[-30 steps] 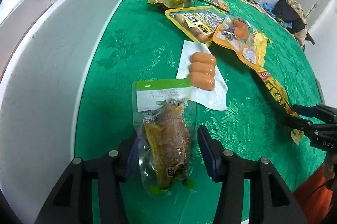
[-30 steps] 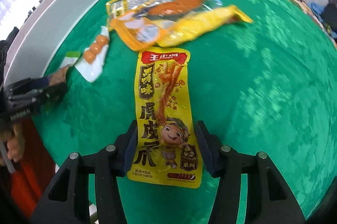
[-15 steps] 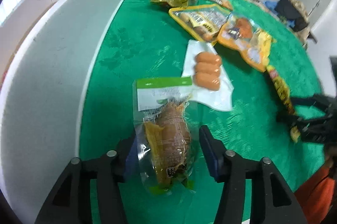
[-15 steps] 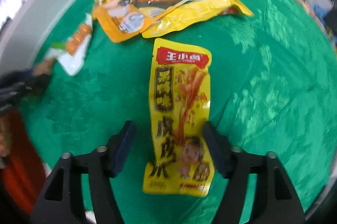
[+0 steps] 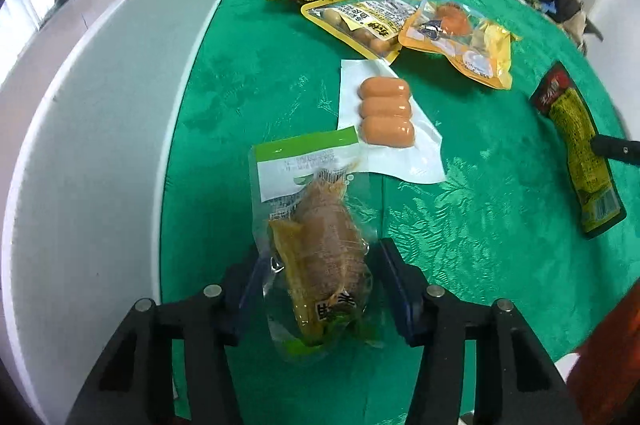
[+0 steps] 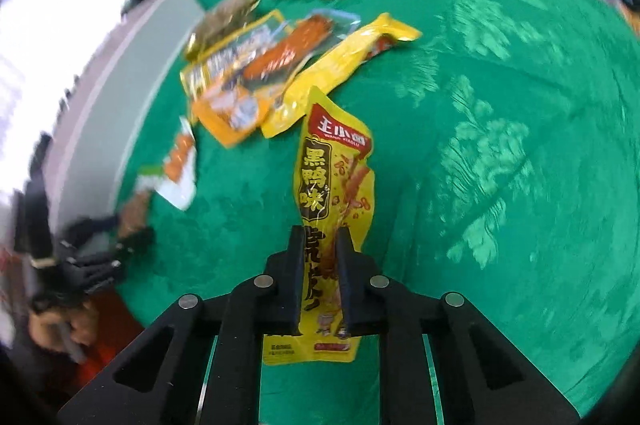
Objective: Organize snacks
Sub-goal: 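Carry both pouches over the white box and open both grippers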
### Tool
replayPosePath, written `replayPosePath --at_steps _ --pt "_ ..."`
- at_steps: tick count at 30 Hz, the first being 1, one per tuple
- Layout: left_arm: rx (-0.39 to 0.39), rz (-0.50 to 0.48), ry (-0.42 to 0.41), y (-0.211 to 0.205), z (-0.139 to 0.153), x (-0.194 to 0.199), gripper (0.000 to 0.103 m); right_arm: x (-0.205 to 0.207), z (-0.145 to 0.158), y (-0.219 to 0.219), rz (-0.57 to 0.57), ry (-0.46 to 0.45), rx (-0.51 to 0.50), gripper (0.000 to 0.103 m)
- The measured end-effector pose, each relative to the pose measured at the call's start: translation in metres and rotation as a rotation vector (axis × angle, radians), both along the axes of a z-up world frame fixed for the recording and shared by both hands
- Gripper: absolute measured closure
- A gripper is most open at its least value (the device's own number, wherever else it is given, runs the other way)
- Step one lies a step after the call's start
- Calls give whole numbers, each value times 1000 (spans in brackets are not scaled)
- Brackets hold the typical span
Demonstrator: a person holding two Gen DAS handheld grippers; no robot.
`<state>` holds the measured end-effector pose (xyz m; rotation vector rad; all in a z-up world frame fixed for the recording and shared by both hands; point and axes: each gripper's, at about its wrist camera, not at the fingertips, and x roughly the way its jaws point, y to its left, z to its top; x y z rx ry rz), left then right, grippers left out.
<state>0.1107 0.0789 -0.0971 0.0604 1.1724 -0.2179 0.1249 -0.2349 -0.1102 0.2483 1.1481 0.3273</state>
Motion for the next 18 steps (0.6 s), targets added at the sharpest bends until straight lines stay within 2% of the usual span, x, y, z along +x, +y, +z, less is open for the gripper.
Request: replayPosePath --at_steps 2,3,4,5,8,9,10,11,12,13,14,16,17,18 --pt "-52 -4 -13 4 3 -3 54 -4 6 -7 -44 0 80 98" --pt "-72 -3 -32 6 5 -5 65 -5 7 -19 -73 3 138 98" --pt "-99 -7 -37 9 8 -7 67 -10 9 -23 -85 3 167 98" --pt "-124 -3 -35 11 9 -6 73 -12 10 -31 -106 4 213 98" --pt "-150 8 -29 11 11 -4 74 -14 10 -52 -160 16 325 98" --pt "-150 8 -32 10 11 -3 74 -15 11 -55 -171 16 319 95" --pt "-151 11 -32 9 11 -3 74 -13 14 -54 -172 4 257 92" --pt "-149 12 -34 9 11 -3 74 -11 18 -48 -158 -19 146 84" --pt "-142 9 -37 9 10 -5 74 -11 19 -41 -138 -19 82 50" --pt "-133 2 -40 8 10 -5 74 -10 17 -28 -107 -1 24 35" --pt "-121 -5 -42 7 10 -6 73 -9 15 -19 -93 2 -5 32" --pt "-105 -6 -39 6 12 -1 68 -4 8 9 -28 6 -68 32" --pt "-98 -3 -37 7 12 -2 58 -2 3 20 -11 9 -78 32" --pt "-98 2 -39 9 14 -3 40 2 -5 32 -4 19 -87 33"
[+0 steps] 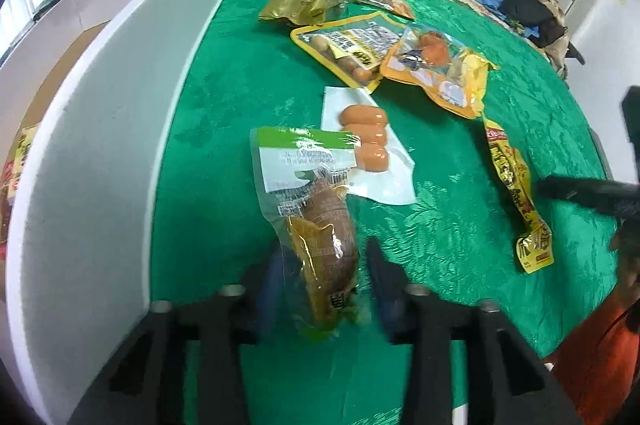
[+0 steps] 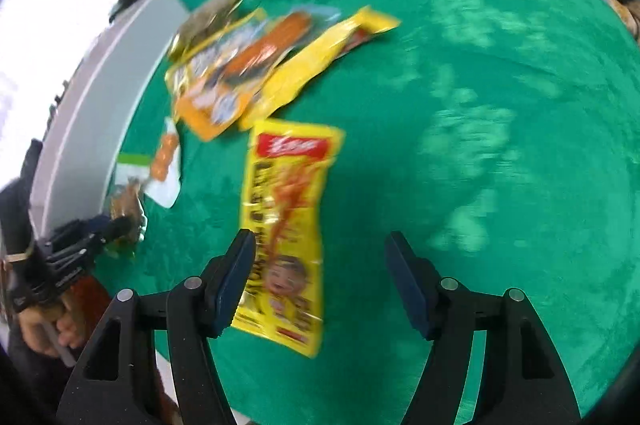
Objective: Organize snacks
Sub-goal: 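Carry both pouches over the white box and open both grippers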
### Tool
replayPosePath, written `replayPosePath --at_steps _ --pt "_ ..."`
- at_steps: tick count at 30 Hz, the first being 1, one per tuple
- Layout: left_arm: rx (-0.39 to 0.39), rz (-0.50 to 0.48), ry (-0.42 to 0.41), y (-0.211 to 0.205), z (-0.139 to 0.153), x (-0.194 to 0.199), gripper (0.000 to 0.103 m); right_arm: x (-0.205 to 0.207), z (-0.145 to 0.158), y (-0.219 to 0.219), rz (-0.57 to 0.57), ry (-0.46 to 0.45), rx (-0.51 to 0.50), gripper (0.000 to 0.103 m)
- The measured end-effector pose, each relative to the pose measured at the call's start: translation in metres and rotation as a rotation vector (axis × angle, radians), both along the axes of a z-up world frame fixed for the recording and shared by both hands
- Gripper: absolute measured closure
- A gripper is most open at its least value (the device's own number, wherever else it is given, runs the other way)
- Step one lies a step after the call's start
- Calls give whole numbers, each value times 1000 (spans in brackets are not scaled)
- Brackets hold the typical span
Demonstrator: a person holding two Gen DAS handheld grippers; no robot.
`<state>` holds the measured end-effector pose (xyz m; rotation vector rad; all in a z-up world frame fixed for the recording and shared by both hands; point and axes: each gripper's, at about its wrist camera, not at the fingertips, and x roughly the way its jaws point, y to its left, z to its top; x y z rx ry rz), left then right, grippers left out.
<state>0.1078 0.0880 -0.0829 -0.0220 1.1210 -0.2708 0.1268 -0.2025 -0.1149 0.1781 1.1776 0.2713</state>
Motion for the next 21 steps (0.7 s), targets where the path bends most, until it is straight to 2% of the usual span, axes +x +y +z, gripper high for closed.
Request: replayPosePath --at_steps 1,2,3,4,5,6,7,8,10,11,12,13,17,20,21 --pt "-2 2 -11 2 3 -2 32 3 -8 10 8 18 -20 33" --pt "4 4 -28 3 6 -4 16 8 -20 26 26 50 -71 29" --pt "28 1 -47 4 8 -7 12 6 -19 36 41 3 -122 29" --pt "46 -15 -42 3 7 -8 12 6 -20 51 73 -29 -187 29" --pt "77 -27 -29 0 3 -8 12 6 -24 61 103 -14 -226 28" --pt "112 -36 -18 -3 -1 -7 12 4 -25 72 131 -37 -294 34" --pt "148 -40 -13 -7 -6 -7 12 3 -25 73 135 -37 -288 34" --pt "195 -39 -6 -10 -13 -6 13 5 -25 72 126 -28 -278 43" --pt "221 -20 18 -11 -22 -4 19 7 -22 65 116 -1 -256 51" --pt "135 13 2 -4 -20 -4 41 9 -20 62 110 5 -233 58" --pt "142 32 -3 -2 -19 -3 56 10 -17 55 101 11 -213 63" --pt "135 33 0 -1 -18 -1 59 12 -15 46 87 28 -172 64" --pt "-19 55 22 15 -15 3 71 8 -12 4 -16 76 128 66" --pt "-108 74 1 22 -2 -1 71 1 -14 -30 -110 89 436 66" --pt "-151 74 -8 24 6 -3 71 -2 -12 -36 -129 81 493 66"
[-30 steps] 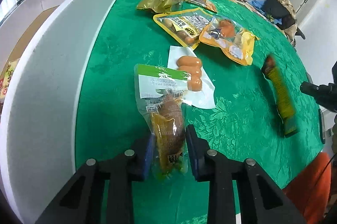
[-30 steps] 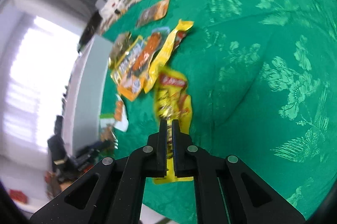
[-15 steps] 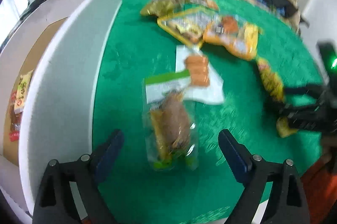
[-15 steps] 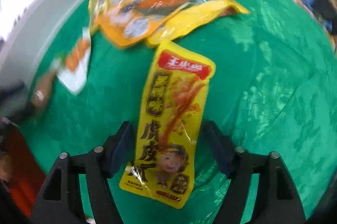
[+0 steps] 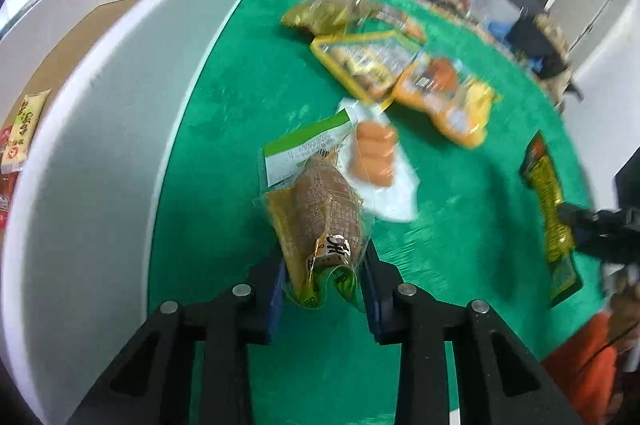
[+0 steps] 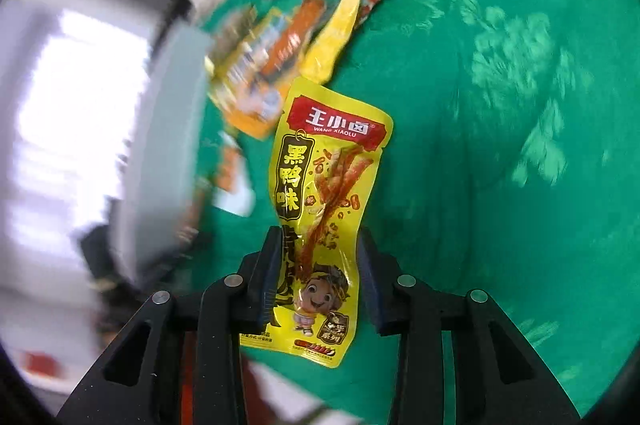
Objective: Organize snacks
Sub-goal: 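Carry both pouches over the white box and open both grippers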
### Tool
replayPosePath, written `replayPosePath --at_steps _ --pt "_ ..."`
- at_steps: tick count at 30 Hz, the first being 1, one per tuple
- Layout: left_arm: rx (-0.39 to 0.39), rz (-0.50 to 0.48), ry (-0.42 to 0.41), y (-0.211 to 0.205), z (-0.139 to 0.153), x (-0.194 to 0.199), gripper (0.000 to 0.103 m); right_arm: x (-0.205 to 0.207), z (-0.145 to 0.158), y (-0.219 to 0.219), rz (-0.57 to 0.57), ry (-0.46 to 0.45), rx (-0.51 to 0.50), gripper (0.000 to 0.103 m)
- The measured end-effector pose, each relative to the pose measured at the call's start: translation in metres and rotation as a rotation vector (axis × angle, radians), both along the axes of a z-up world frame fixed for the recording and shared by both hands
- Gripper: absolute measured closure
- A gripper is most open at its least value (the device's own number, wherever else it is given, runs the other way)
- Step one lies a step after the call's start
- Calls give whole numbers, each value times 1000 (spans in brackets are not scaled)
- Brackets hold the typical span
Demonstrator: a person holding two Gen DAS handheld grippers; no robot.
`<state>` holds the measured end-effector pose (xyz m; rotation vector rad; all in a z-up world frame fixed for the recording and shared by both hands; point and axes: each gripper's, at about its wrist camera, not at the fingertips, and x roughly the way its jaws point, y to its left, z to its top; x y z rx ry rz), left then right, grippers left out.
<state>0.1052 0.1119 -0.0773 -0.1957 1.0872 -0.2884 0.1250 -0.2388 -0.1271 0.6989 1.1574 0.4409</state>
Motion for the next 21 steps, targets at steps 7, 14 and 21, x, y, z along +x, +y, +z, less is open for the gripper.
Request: replayPosePath --at_steps 7,14,21 --pt "-201 24 -106 25 67 0 71 10 61 28 28 -108 105 65" --pt "-142 176 -243 123 128 9 69 57 148 151 213 -269 148 64" --pt "119 374 -128 217 89 18 36 94 159 298 347 -321 43 45"
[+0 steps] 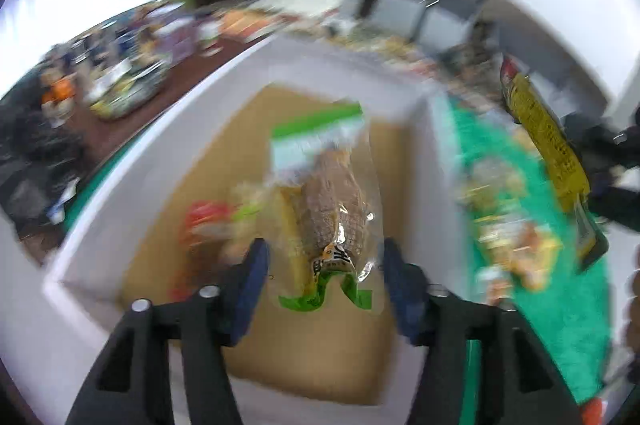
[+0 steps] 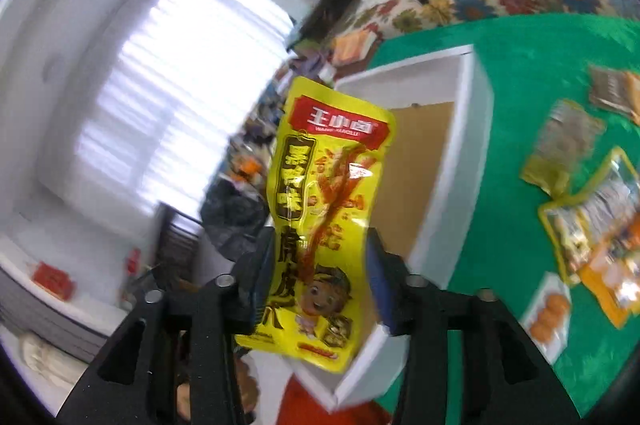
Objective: Organize snacks
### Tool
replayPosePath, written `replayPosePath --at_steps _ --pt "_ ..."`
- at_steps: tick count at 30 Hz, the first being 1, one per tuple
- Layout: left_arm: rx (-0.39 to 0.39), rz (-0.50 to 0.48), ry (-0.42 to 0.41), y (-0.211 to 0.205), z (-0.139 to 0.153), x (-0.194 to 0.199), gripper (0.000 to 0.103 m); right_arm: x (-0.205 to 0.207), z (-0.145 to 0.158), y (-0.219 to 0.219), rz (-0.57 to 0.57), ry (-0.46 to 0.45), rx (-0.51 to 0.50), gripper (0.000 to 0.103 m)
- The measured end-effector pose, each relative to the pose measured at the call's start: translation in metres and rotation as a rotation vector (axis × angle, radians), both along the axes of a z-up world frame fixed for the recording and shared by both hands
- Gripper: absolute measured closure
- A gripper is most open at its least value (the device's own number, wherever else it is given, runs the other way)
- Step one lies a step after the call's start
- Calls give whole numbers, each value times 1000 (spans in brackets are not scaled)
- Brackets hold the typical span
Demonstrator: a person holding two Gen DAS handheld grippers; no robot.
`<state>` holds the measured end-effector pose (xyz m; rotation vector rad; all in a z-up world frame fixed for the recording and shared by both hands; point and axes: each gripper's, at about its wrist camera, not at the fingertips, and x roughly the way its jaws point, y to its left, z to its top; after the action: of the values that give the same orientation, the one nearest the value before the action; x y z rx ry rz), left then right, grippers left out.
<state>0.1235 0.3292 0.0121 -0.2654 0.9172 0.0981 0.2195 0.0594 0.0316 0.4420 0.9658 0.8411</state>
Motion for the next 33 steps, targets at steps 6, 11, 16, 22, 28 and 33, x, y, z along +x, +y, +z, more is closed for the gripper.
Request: replayPosePath --at_steps 6,11,16,22,28,33 --pt "-14 52 40 10 -30 -11 23 -10 -24 4 -49 -41 -224 41" --pt "-58 -51 -36 -44 -3 -22 22 -22 -59 -81 -204 -130 -392 42" --pt "-117 -284 -100 -138 21 -32 9 -59 -124 -217 -440 -172 -705 42" --pt "-66 -427 -11 -242 -28 -29 7 -92 -167 -330 -639 -126 -836 42" --pt "54 -411 47 -290 -91 -20 7 -106 -183 -377 -754 -92 -733 39" --pt "153 -411 52 -304 -117 -7 7 -104 -184 -377 -759 -94 -728 28"
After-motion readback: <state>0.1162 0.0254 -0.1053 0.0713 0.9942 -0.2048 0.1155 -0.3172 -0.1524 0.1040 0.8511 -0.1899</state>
